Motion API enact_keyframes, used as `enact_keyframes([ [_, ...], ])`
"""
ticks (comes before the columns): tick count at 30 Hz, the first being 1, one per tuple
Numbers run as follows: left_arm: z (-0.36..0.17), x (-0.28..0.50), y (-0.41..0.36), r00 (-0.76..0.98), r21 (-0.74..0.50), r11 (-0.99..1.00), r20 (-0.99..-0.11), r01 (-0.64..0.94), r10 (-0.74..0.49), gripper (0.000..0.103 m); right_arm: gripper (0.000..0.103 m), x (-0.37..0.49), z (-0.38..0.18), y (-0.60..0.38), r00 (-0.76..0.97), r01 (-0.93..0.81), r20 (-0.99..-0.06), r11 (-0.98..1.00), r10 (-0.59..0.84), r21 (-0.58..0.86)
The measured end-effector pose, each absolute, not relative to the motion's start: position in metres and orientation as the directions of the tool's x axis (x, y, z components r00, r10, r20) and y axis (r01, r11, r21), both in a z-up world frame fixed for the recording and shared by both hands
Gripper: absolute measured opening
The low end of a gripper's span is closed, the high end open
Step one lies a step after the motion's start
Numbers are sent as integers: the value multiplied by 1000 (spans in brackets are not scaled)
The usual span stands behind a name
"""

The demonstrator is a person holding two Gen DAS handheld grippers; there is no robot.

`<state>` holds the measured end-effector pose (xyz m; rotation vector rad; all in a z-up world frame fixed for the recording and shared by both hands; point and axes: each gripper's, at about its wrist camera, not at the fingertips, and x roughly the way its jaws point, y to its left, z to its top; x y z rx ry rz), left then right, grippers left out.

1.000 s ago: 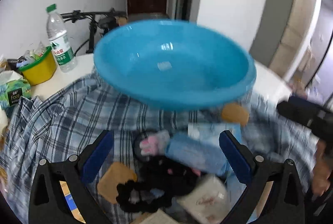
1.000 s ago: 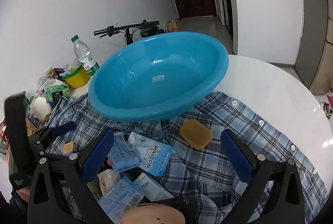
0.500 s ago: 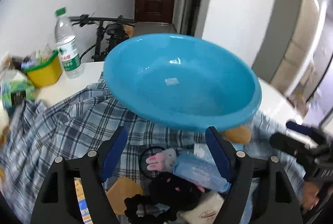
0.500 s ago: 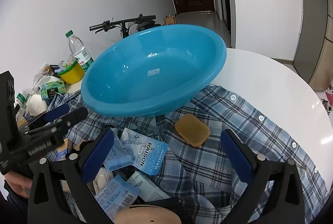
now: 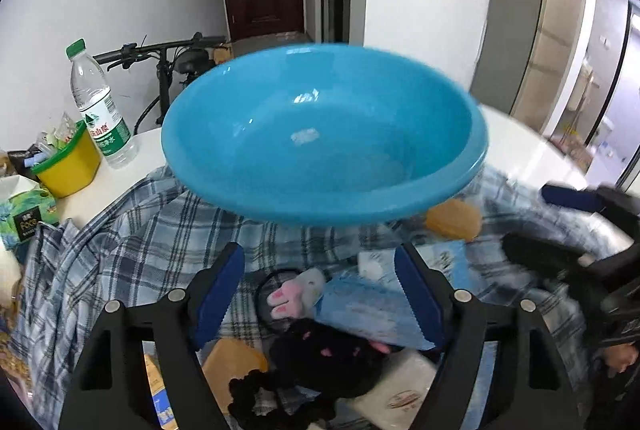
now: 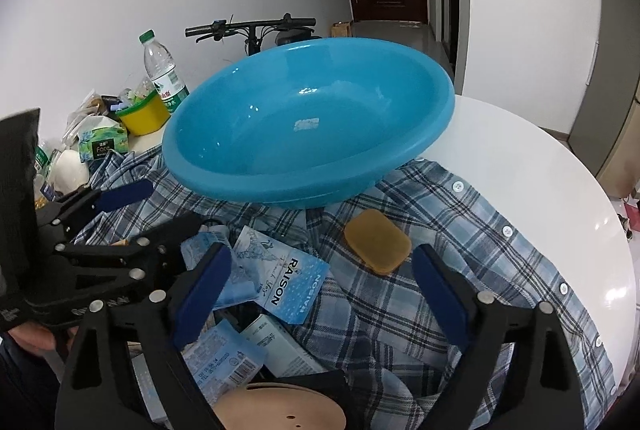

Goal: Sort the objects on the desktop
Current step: 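Move both tools toward the clear plastic bag and RAISON pack, then grasp the clear plastic bag with the left gripper while the right gripper grasps the RAISON pack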

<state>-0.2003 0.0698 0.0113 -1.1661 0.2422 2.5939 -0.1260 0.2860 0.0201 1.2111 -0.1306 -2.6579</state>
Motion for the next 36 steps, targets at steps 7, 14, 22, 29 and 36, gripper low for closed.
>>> enact_keyframes([
  [7, -6, -199, 84, -543, 43, -904, -811, -425, 217, 80, 91, -129, 20, 298, -642, 114, -734, -974, -221, 194],
  [14, -26, -203, 92, -395, -54, -868, -876, -494, 279, 86, 91, -131, 18, 306, -633, 95, -736, -968, -240, 234],
  [22, -33, -206, 93, -392, -67, -858, -869, -510, 301, 82, 91, -133, 14, 303, -627, 95, -747, -973, -221, 208],
  [29, -24, -203, 89, -408, -68, -862, -860, -502, 306, 62, 91, -134, 12, 304, -624, 94, -748, -972, -226, 215],
  [36, -9, -198, 82, -434, -92, -871, -839, -483, 329, 36, 91, -134, 12, 307, -634, 74, -741, -971, -221, 226],
])
